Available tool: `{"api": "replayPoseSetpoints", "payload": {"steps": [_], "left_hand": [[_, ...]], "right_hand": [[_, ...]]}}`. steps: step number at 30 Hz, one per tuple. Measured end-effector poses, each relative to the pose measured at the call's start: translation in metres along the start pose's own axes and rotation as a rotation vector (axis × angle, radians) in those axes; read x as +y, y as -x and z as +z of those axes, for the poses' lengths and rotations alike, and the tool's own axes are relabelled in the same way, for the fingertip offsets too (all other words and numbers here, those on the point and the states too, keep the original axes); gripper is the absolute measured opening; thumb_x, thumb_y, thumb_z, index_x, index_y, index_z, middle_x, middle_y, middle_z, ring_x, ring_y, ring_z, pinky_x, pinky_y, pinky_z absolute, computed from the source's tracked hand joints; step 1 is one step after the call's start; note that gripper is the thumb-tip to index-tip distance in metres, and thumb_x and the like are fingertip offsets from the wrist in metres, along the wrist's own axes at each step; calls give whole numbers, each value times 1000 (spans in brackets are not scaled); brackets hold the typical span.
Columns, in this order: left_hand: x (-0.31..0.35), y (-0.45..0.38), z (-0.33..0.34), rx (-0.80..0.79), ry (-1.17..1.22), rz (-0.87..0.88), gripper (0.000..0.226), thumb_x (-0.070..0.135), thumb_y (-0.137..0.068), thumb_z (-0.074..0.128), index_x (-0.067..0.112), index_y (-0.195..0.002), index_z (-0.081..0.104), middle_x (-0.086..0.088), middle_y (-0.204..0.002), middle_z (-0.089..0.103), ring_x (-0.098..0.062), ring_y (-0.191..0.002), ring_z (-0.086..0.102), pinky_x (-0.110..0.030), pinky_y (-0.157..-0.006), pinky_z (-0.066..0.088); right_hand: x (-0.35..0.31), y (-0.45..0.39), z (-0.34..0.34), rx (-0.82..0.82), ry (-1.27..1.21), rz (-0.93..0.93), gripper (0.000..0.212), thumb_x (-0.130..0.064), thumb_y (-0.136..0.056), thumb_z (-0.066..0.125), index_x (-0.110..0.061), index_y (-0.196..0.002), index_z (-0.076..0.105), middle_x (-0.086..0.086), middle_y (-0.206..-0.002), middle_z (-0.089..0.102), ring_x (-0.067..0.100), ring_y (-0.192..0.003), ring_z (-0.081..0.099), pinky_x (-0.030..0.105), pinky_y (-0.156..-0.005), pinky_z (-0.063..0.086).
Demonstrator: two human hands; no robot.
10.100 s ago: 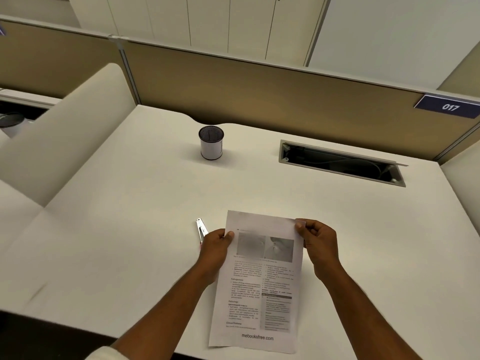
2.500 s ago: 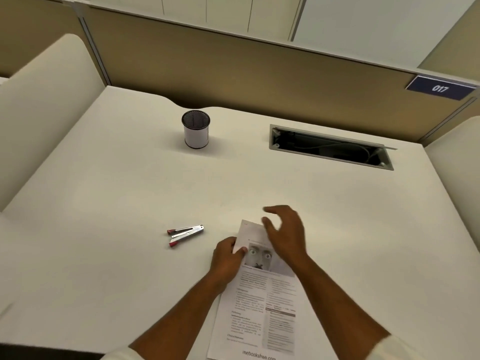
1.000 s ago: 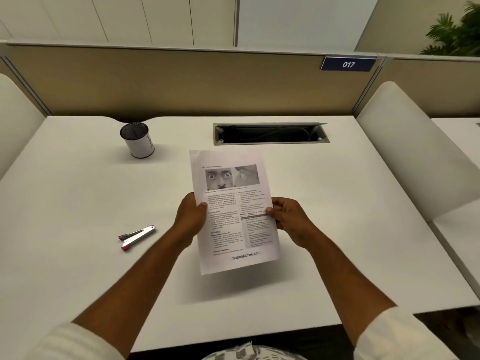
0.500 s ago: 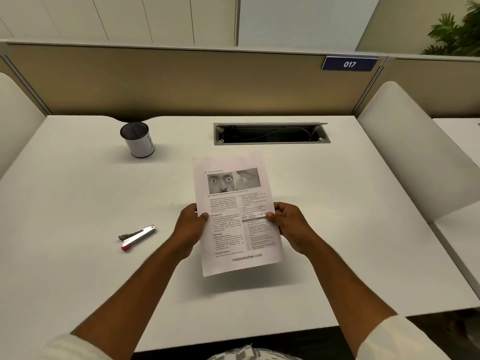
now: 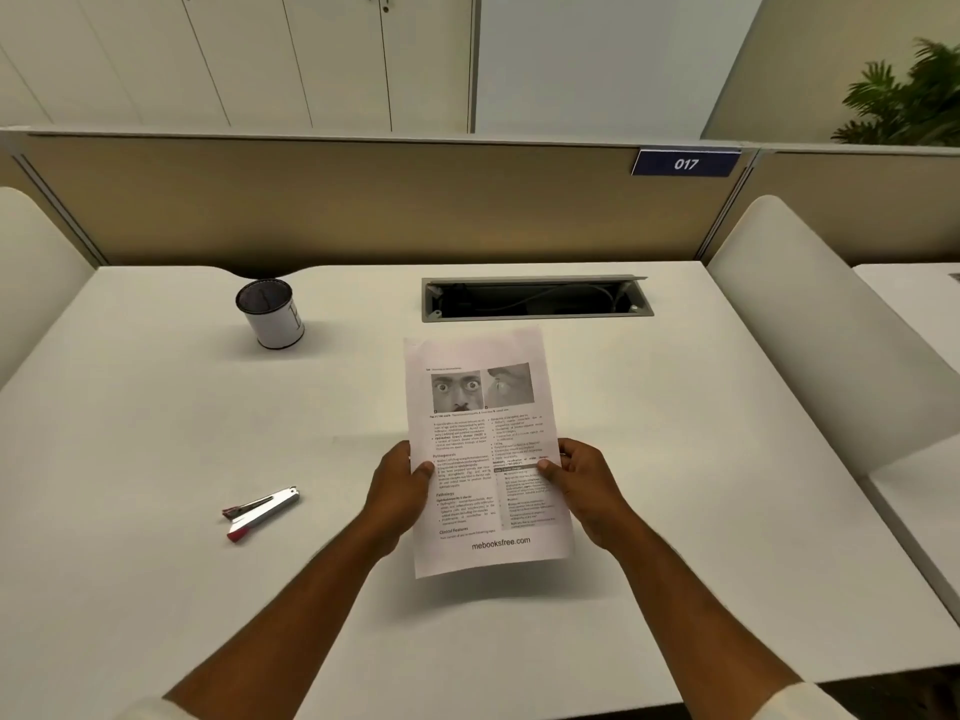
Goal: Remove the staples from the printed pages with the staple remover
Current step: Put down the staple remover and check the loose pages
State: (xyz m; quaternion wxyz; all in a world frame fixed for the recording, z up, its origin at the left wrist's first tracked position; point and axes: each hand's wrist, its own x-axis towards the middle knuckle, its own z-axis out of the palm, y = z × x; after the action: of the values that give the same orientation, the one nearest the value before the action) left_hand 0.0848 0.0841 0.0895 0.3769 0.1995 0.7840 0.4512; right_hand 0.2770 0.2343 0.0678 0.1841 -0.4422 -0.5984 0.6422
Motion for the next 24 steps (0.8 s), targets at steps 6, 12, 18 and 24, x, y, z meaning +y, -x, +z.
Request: {"api": "replayPoseSetpoints", "payload": {"steps": [6,12,18,24], "left_hand": [[4,-9,27,29,-31,14,25,16,-104,46,18,-128,52,-3,-125,64,-25,-107,66,-43,-89,58],[11,-22,66,18,-43,-4,22,19,-106,38,19,-124,51,1,-120,61,-20,-104,63,-33,-82,51],[35,-40,119,47,-48,-24,15,16,-106,33,18,-110,48,1,-112,59,-9,-88,57,-27,-73,45],[77,-68,181,-78,-67,-62,24,16,-104,35,13,-119,53,0,-113,59,-20,-98,60,-31,-78,50]], "right_hand": [[6,-6,-19,78,31,19,16,-14,-100,61,-20,-113,69,-4,-109,78,18,-98,76,45,-92,61],[7,-15,-42,258,155,12,17,-14,-101,58,-21,-115,67,-5,-112,74,14,-96,71,24,-73,55],[2,-32,-81,406,251,-18,29,-9,-101,56,-13,-129,61,2,-118,70,20,-102,66,29,-83,53],[-4,-67,-151,490,352,-22,26,-9,-101,56,-12,-124,66,4,-119,70,19,-98,62,28,-82,49]]}}
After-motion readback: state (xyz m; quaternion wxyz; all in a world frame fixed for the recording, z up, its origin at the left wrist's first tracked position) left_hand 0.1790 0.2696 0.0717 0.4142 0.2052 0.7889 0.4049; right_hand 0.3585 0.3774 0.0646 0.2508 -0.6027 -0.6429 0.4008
